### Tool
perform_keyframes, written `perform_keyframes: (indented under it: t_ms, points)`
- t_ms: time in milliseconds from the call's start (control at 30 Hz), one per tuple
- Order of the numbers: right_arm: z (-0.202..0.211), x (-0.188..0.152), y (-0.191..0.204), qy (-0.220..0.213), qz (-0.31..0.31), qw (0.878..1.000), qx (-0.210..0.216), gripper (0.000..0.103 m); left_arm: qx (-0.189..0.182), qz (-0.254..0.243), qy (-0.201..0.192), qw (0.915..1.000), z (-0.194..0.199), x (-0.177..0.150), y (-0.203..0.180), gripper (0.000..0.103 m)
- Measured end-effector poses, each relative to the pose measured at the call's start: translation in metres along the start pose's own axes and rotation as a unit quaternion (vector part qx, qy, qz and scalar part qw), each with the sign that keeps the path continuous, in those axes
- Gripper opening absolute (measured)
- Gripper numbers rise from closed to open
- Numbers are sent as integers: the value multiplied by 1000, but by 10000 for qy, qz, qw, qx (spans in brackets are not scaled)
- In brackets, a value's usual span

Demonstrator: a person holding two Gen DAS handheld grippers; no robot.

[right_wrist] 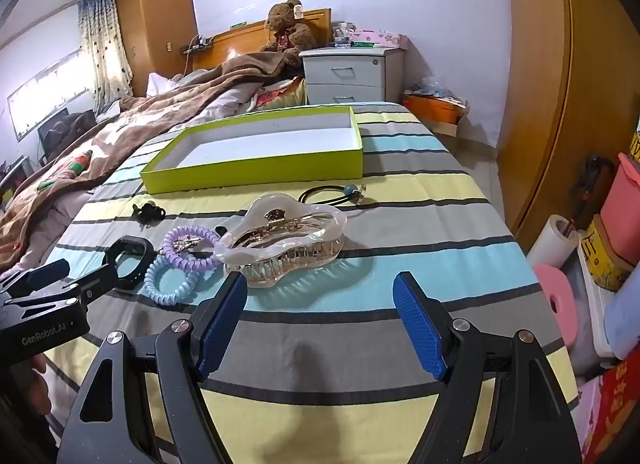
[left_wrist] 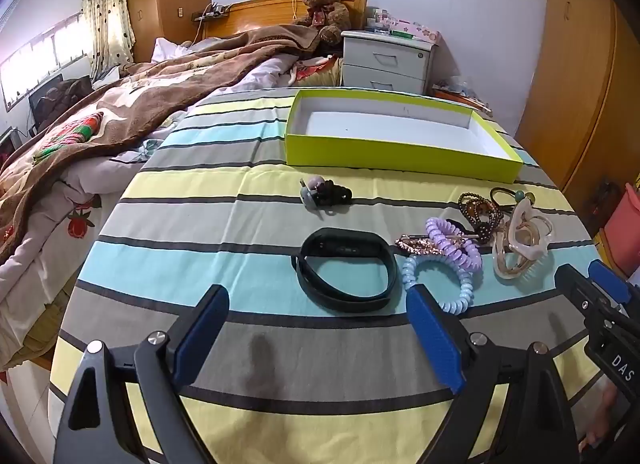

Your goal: Organize jewelry

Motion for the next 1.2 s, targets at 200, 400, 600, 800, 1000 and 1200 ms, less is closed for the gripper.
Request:
perform_keyframes:
  t_ms: [200,400,600,800,1000,1200]
  points:
    - [6,1,3,-94,18,10000,28,75,-24,-57,5,10000,4,4,-4,91]
    - [11,1,10,-180,93,9998,20,75,-43,-9,-51,10000,3,4,-1,91]
    - [13,1,12,-206,157,9997,27,75,48,26,-122,9999,9,4,3,91]
    - [13,1,12,-208,164,9996,33,75,59,21,-129,9999,10,2,4,91]
    - [14,0,13,-206,170,9996,25,75,58,35,-151,9999,12,2,3,91]
    - [14,0,13,-204,177,9996,34,75,69,41,-145,9999,13,2,2,91]
Point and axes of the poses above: each gripper's, at about its wrist camera, not at the fingertips, and z roughly against the way its jaws point, y to its left, x to its top, the point moved 5 cm from there along -z, roughly the way its jaws point, and after that the axes turned 13 degrees about -z, right-handed, at the moved point
